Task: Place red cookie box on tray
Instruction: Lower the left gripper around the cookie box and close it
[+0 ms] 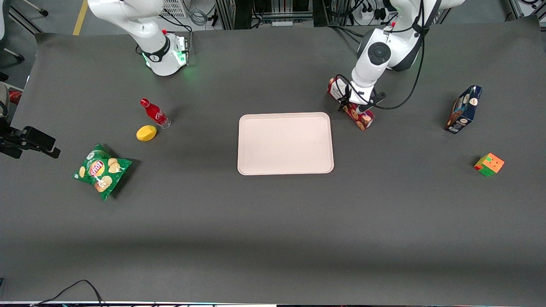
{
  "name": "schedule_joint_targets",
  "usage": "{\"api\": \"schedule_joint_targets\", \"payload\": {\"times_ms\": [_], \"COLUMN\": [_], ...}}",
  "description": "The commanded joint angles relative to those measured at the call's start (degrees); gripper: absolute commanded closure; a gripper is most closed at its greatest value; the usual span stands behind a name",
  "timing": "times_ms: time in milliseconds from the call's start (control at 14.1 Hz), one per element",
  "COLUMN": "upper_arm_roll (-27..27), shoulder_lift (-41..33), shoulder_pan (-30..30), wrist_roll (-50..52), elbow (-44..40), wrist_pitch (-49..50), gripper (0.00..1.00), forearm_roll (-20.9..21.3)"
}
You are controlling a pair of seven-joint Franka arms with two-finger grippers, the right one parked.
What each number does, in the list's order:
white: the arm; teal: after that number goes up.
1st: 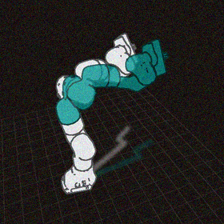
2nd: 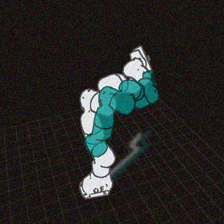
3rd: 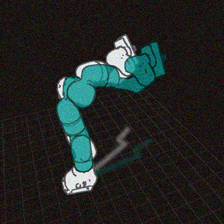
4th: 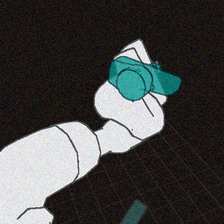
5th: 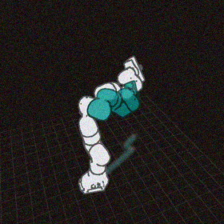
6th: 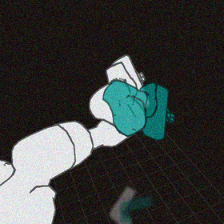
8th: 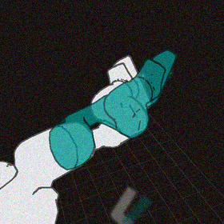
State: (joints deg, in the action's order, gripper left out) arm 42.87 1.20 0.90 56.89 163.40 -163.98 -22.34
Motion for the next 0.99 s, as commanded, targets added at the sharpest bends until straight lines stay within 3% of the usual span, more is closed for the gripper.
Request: {"api": "schedule_joint_targets", "payload": {"times_ms": [0,213,568,781,923], "upper_arm_roll": [1.2,1.2,-2.1,-11.0,-18.1], "shoulder_lift": [-2.2,-2.7,-8.4,-14.6,-17.6], "shoulder_pan": [0.5,0.3,-0.4,-0.8,-0.9], "wrist_roll": [1.4,1.0,-2.7,-12.5,-19.4], "elbow": [3.7,3.3,0.3,-7.8,-14.1], "wrist_pitch": [-2.7,-2.1,3.8,23.2,35.9], "gripper": [0.71,0.99,1.00,0.98,0.98], "forearm_roll": [-0.7,-0.6,-0.3,1.2,5.8]}}
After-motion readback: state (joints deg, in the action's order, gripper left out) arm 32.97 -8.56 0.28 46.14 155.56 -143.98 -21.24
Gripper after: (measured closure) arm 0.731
